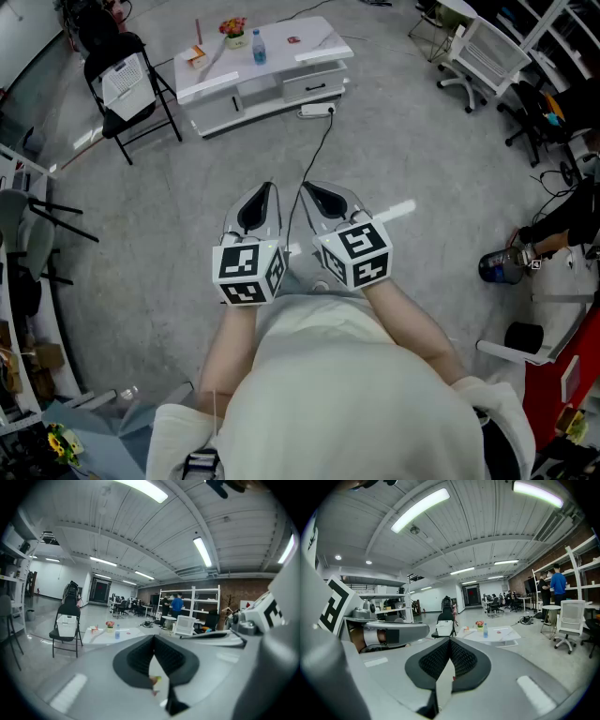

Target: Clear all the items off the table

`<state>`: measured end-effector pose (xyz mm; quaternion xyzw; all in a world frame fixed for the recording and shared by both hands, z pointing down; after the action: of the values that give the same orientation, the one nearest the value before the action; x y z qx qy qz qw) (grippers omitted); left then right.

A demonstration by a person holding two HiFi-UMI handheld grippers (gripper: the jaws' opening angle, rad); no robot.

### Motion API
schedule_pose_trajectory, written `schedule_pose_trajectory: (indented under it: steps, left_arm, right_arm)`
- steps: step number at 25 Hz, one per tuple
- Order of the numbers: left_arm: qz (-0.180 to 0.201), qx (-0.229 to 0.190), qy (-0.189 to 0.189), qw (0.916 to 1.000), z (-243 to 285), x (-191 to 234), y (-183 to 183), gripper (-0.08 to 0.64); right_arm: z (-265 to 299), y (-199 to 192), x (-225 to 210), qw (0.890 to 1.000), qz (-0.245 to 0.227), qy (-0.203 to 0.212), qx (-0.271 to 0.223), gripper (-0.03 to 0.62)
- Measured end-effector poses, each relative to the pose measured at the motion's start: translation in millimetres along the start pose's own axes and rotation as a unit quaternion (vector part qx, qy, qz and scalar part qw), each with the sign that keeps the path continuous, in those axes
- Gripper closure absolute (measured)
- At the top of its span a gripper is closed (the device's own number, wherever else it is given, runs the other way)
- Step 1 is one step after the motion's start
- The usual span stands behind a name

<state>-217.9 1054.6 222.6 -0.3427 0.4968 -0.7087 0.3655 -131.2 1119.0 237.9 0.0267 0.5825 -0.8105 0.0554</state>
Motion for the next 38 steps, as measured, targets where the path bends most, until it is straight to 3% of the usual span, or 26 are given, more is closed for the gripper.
schedule_pose_trajectory:
  steps: [12,17,21,38]
  left_arm:
    - [-0.010,0.005,0.008,0.9999,1,-1,-2,0.551]
    - [-0.017,0.011,0.009,0.9998,8,6,-4,0.551]
    - [-0.019,0.011,0.010,0.9997,18,13,0,0.551]
    - [-0.018,0.012,0.002,0.9998,94,78,34,0.550]
  right_arm:
    - [-2,-6,-7,1.000,0.010,0.004,0.006,0.597]
    - [4,-4,-12,0.999,0.039,0.016,-0.007,0.597]
    - [11,0,-19,0.999,0.034,0.002,-0.003,0.597]
    - [103,38,-48,1.000,0.029,-0.005,0.003,0.597]
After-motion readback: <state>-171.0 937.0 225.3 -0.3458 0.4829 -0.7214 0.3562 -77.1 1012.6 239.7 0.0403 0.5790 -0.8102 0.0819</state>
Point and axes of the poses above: the fingertips, and each gripper's own axes: z forward along the fingers, x to its left, y out of its top, the point moved 5 cm from there along -z, backward along the fingers, and after that the axes turned 3 degrees about x, right-handed, at the moved point
